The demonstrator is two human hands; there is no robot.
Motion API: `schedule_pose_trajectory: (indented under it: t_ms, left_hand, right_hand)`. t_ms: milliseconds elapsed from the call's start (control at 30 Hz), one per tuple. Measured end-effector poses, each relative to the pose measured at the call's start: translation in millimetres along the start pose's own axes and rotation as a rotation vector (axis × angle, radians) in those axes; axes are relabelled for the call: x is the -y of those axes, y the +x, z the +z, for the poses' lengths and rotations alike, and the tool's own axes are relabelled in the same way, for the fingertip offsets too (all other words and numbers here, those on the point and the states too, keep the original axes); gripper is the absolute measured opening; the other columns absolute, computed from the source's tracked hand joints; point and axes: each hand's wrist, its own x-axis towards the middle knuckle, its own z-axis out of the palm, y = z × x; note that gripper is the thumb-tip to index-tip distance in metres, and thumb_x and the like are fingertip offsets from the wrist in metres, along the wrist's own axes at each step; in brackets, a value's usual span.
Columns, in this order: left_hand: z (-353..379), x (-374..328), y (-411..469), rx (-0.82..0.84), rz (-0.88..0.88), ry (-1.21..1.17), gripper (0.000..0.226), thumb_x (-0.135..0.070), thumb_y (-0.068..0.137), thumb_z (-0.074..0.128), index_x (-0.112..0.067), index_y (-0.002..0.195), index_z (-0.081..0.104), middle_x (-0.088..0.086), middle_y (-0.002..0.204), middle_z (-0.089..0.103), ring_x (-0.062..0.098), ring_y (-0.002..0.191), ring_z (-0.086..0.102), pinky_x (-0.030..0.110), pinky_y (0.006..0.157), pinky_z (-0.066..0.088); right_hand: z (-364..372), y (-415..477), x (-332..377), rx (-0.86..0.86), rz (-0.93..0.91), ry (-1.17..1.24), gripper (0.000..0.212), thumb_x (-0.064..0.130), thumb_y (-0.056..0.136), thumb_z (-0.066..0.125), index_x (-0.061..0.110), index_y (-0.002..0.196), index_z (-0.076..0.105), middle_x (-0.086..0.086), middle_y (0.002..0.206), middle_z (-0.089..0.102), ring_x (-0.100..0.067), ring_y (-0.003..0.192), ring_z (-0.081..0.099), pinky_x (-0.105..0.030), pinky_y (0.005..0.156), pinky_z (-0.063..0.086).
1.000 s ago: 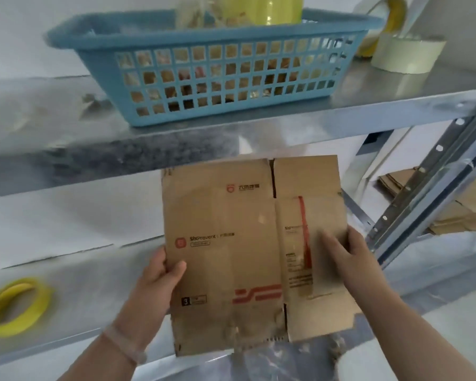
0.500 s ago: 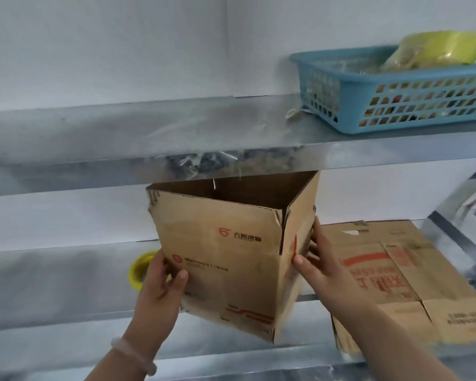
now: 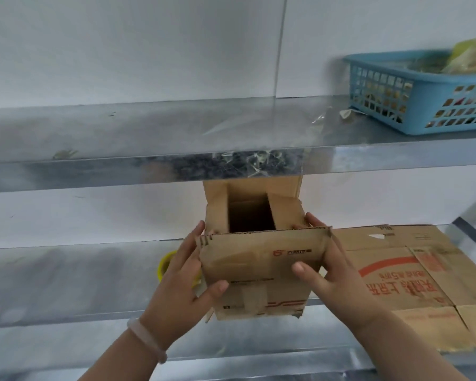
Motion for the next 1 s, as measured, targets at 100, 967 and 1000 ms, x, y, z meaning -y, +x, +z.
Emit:
schedule_pose_trajectory:
  t_ms: [100,967,1000]
  left_hand:
    - [-6.4,-6.0,11.7,0.0,0.038,-0.113,0.034,-0.052,0.086,0.055,-0.04,0.117,0.056,-0.023,0.151,0.024,0.002,0.136,0.033,0.015,0.105,0.034]
    - [-1.5,38.7,25.3,0.303,-0.186,0.048,0.068,-0.074,0.076,0.042,-0.055,0.139,0.025,-0.037,0.149,0.008,-0.014,0.138,0.01,0.032,0.118,0.023]
    - [2.0,39.9,23.0,0.27,-0.2,0.017,0.066,-0.074,0.076,0.042,-0.055,0.138,0.026,-0.036,0.15,0.009,-0.015,0.137,0.011,0.03,0.117,0.024]
  right_hand:
    - [2.5,8.9,2.3,-0.064,0.0,-0.082,0.037,0.069,0.073,0.057,0.07,0.11,0.052,0.037,0.137,0.037,0.008,0.125,0.041,-0.029,0.098,0.048]
    - [1.3,53.9,-12.7,0.279,-0.083,-0.446,0.099,0.092,0.062,0.05,0.045,0.147,0.032,0.035,0.155,0.001,0.005,0.145,0.01,-0.04,0.118,0.028]
    - [3.7,55.3,-15.2,0.258,-0.08,-0.425,0.097,0.089,0.063,0.052,0.044,0.147,0.034,0.035,0.156,0.003,0.005,0.145,0.012,-0.04,0.118,0.03]
